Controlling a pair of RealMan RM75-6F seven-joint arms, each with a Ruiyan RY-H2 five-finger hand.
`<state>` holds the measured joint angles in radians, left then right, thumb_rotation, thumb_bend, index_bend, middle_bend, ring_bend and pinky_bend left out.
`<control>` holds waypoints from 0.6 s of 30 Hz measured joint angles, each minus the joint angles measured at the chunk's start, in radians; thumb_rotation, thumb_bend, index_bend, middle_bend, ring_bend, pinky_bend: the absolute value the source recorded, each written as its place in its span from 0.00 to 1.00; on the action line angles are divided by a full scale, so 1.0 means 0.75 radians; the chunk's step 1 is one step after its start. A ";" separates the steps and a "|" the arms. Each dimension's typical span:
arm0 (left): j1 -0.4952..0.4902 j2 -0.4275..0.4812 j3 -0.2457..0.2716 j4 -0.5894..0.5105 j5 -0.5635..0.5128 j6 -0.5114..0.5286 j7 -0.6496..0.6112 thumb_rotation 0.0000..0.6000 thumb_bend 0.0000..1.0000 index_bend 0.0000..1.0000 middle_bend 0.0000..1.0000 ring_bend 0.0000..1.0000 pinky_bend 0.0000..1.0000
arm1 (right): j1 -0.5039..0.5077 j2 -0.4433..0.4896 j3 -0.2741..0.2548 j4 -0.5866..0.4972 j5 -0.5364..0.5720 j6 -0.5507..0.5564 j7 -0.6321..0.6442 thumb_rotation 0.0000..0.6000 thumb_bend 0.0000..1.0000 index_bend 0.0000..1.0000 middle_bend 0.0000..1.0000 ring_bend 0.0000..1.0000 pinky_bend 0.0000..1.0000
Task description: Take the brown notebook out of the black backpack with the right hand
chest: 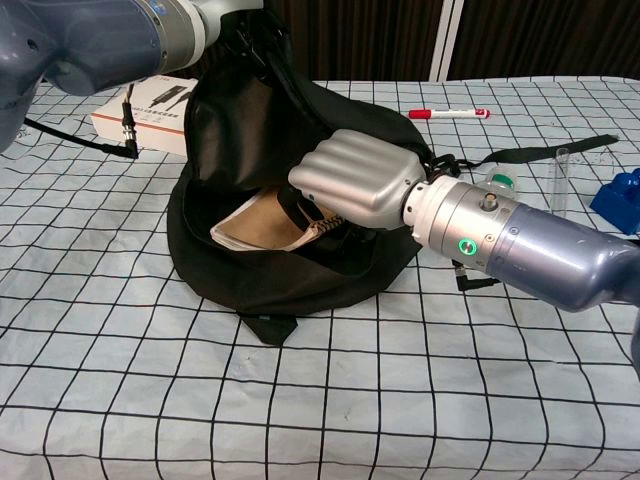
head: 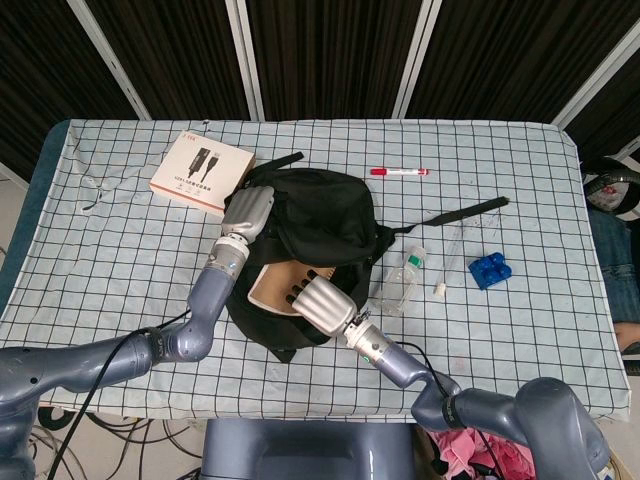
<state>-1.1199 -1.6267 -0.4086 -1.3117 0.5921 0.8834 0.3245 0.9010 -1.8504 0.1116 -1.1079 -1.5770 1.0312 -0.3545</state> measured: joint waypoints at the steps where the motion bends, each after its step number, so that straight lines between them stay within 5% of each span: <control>1: 0.000 0.001 -0.001 0.000 0.000 0.001 -0.001 1.00 0.40 0.62 0.63 0.50 0.45 | -0.001 -0.001 0.001 -0.003 0.001 0.004 0.005 1.00 0.41 0.69 0.60 0.62 0.48; 6: 0.002 0.008 -0.001 0.000 -0.001 0.000 -0.004 1.00 0.40 0.62 0.63 0.50 0.45 | -0.004 -0.004 0.010 -0.013 0.001 0.020 0.038 1.00 0.47 0.76 0.63 0.64 0.50; 18: 0.015 0.046 0.003 -0.014 0.002 0.003 -0.002 1.00 0.40 0.62 0.63 0.50 0.45 | -0.020 0.054 -0.006 -0.093 -0.049 0.080 0.017 1.00 0.48 0.77 0.63 0.64 0.50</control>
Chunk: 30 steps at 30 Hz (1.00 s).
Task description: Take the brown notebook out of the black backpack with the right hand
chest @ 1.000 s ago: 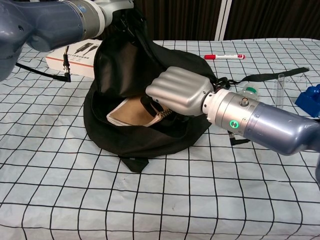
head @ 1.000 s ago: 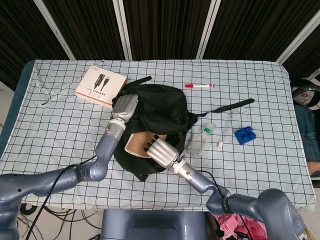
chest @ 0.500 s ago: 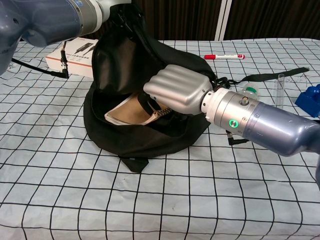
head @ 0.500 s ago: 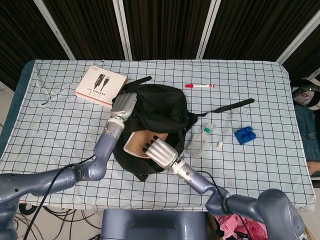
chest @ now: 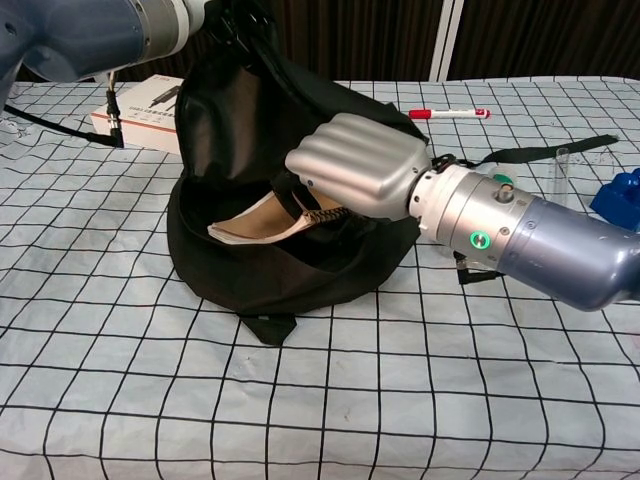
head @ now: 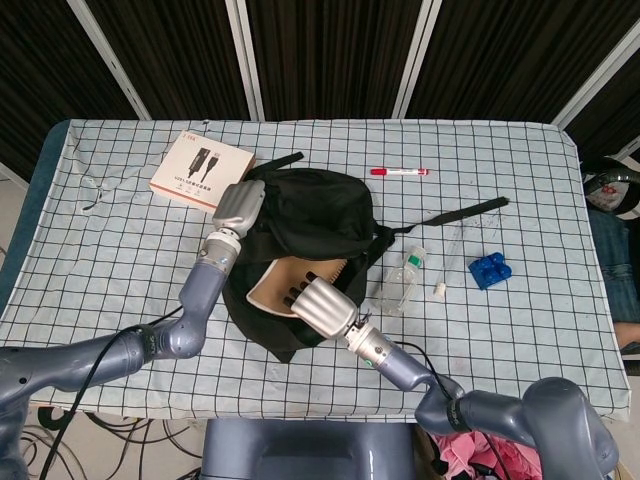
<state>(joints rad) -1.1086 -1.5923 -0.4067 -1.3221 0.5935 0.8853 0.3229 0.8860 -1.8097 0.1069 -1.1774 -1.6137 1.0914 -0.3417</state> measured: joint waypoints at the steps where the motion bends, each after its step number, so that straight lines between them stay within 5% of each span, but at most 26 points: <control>1: 0.000 0.000 0.002 0.000 0.000 0.000 0.001 1.00 0.40 0.62 0.63 0.50 0.45 | -0.003 0.011 -0.003 -0.017 -0.007 0.010 -0.003 1.00 0.48 0.77 0.63 0.64 0.50; 30: -0.003 -0.057 0.024 0.073 0.016 -0.021 -0.016 1.00 0.40 0.62 0.62 0.50 0.45 | -0.150 0.357 0.052 -0.449 -0.061 0.267 0.089 1.00 0.50 0.78 0.65 0.66 0.52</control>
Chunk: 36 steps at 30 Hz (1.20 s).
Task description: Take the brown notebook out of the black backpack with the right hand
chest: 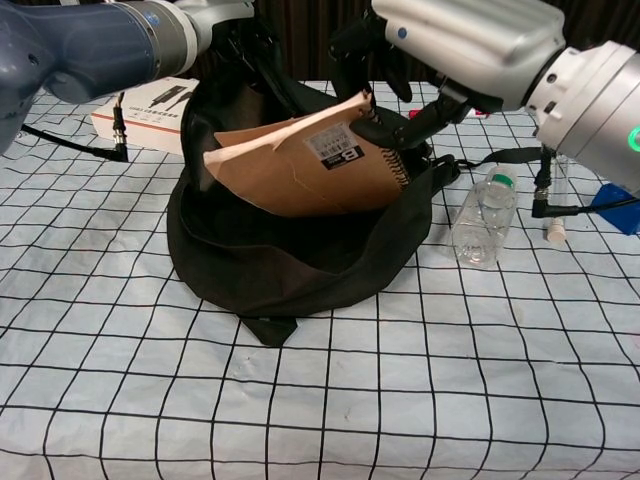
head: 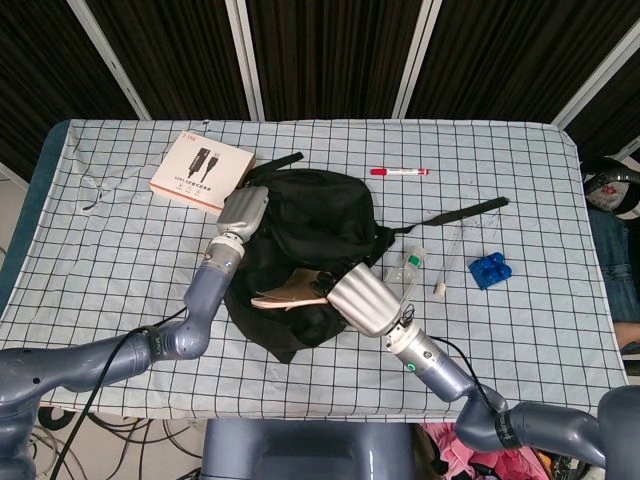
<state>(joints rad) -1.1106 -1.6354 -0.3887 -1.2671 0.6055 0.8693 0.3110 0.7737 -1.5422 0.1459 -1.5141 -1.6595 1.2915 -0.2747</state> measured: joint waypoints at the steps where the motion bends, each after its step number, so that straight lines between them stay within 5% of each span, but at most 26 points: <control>1: 0.002 0.001 0.002 0.000 -0.001 -0.001 0.002 1.00 0.40 0.62 0.62 0.49 0.45 | -0.006 0.014 0.005 -0.014 -0.002 0.013 0.007 1.00 0.50 0.78 0.65 0.66 0.52; 16: 0.022 -0.014 0.040 0.051 0.008 -0.045 -0.003 1.00 0.40 0.61 0.61 0.49 0.45 | -0.145 0.354 0.084 -0.208 0.003 0.196 0.235 1.00 0.50 0.78 0.65 0.66 0.52; 30: 0.019 -0.058 0.055 0.084 0.044 -0.057 -0.010 1.00 0.39 0.60 0.61 0.48 0.44 | -0.260 0.566 0.105 -0.238 -0.030 0.314 0.355 1.00 0.50 0.78 0.65 0.66 0.52; 33: 0.023 -0.060 0.059 0.080 0.059 -0.060 -0.014 1.00 0.31 0.52 0.54 0.41 0.40 | -0.288 0.595 0.125 -0.220 -0.006 0.351 0.375 1.00 0.50 0.78 0.65 0.66 0.52; 36: 0.025 -0.046 0.062 0.056 0.066 -0.078 -0.016 1.00 0.11 0.35 0.33 0.20 0.27 | -0.316 0.617 0.147 -0.182 0.016 0.393 0.378 1.00 0.51 0.78 0.65 0.65 0.52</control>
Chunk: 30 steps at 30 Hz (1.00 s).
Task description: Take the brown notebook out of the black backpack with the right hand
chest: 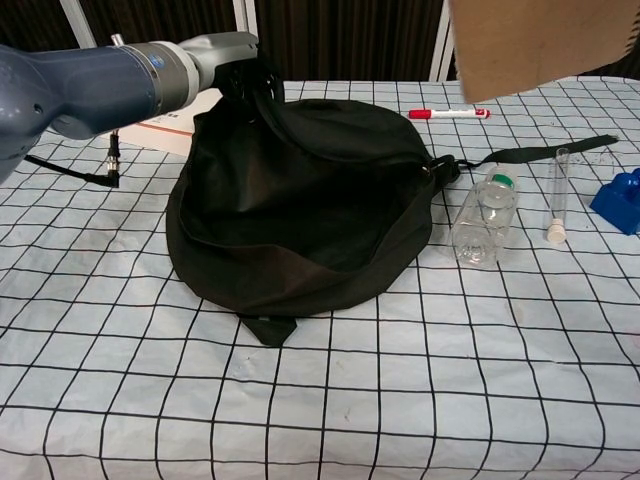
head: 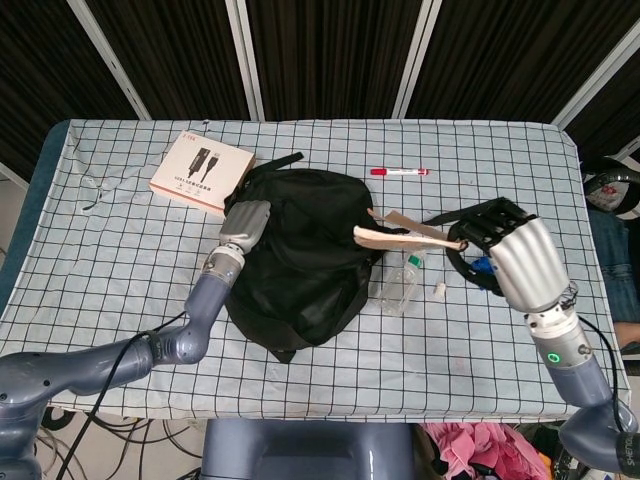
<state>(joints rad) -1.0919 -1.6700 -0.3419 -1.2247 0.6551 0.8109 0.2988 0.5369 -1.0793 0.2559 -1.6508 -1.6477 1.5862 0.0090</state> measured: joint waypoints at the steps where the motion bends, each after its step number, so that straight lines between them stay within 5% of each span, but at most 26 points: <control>1: 0.001 0.010 0.002 -0.012 0.001 -0.012 0.000 1.00 0.05 0.27 0.23 0.11 0.20 | -0.010 0.005 0.008 0.018 0.013 0.010 0.001 1.00 0.51 0.78 0.65 0.66 0.52; 6: 0.005 0.118 0.007 -0.144 -0.029 -0.138 -0.019 1.00 0.00 0.06 0.01 0.00 0.00 | -0.034 0.016 0.031 0.095 0.067 0.019 0.013 1.00 0.51 0.78 0.65 0.66 0.52; 18: 0.081 0.534 -0.125 -0.501 -0.161 -0.546 -0.404 1.00 0.00 0.07 0.00 0.00 0.00 | 0.004 -0.057 0.061 0.379 0.199 -0.127 0.008 1.00 0.51 0.78 0.65 0.66 0.52; 24: 0.145 0.714 -0.129 -0.596 -0.075 -0.532 -0.455 1.00 0.00 0.08 0.00 0.00 0.00 | 0.047 -0.118 0.075 0.486 0.234 -0.185 0.014 1.00 0.52 0.78 0.64 0.65 0.52; 30: 0.225 0.772 -0.074 -0.628 0.106 -0.401 -0.434 1.00 0.00 0.10 0.01 0.00 0.00 | 0.116 -0.209 0.071 0.607 0.259 -0.288 -0.049 1.00 0.52 0.78 0.64 0.65 0.52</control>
<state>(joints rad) -0.9231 -1.0909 -0.3973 -1.6960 0.7347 0.5101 -0.0270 0.6238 -1.2358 0.3090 -1.1958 -1.4534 1.3701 -0.0279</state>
